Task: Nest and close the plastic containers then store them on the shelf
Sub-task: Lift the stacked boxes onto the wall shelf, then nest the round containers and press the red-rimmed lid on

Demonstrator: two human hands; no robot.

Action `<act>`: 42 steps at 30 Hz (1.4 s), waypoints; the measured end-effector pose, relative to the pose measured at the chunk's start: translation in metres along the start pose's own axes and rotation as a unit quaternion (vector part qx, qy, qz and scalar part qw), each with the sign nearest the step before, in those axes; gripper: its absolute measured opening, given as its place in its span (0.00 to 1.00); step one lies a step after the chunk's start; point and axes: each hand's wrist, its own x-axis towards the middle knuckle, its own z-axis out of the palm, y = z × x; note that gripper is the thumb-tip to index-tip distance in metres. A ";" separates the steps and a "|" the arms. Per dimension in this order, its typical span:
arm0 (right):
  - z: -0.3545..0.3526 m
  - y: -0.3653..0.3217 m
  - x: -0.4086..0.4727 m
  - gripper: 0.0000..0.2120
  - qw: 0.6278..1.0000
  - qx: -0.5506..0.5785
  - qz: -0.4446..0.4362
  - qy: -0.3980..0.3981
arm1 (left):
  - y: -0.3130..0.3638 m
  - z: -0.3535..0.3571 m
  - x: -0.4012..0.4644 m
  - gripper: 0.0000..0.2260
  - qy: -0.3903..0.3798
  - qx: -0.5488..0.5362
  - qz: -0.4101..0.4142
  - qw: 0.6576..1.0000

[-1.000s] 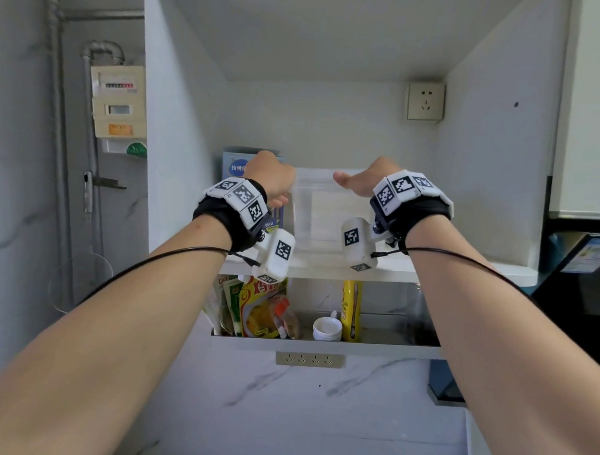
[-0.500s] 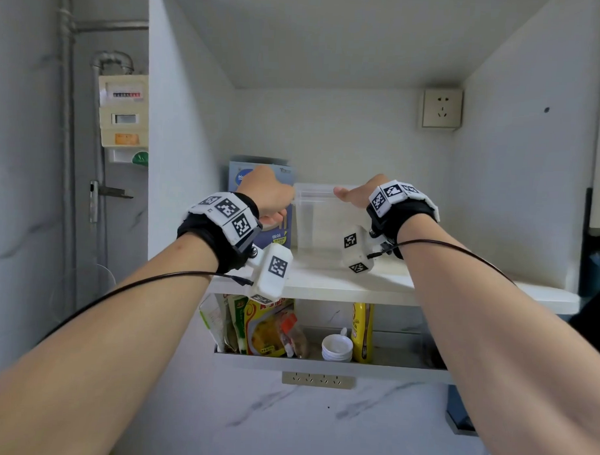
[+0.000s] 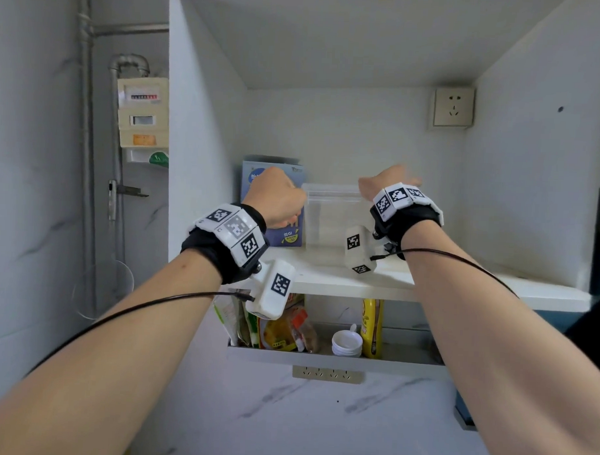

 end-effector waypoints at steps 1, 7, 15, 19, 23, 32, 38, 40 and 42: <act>-0.002 -0.004 -0.002 0.13 0.999 0.018 0.017 0.024 | 0.000 -0.002 -0.004 0.12 0.000 -0.008 0.001 1.000; -0.019 -0.022 -0.040 0.10 0.990 0.124 -0.070 -0.004 | -0.002 -0.020 -0.038 0.12 0.035 -0.006 0.030 0.999; 0.001 -0.015 -0.121 0.16 0.962 0.226 -0.094 -0.117 | -0.032 -0.048 -0.100 0.10 0.065 -0.014 0.025 0.998; 0.017 0.004 -0.176 0.12 0.949 0.257 -0.096 -0.158 | -0.054 -0.056 -0.135 0.10 0.061 -0.023 -0.006 0.998; 0.043 0.031 -0.236 0.11 0.928 0.276 -0.094 -0.230 | -0.087 -0.055 -0.170 0.09 0.057 -0.024 -0.032 0.998; 0.161 0.134 -0.311 0.09 0.902 0.246 0.055 -0.350 | -0.220 -0.023 -0.231 0.09 0.026 -0.030 -0.189 0.981; 0.242 0.210 -0.353 0.11 0.895 0.143 0.112 -0.408 | -0.326 0.010 -0.270 0.08 0.000 0.006 -0.319 0.948; 0.266 0.230 -0.366 0.11 0.891 0.099 0.102 -0.430 | -0.353 0.021 -0.285 0.07 -0.004 0.009 -0.353 0.936; 0.285 0.247 -0.379 0.10 0.880 0.059 0.094 -0.462 | -0.375 0.030 -0.302 0.06 -0.015 0.020 -0.378 0.926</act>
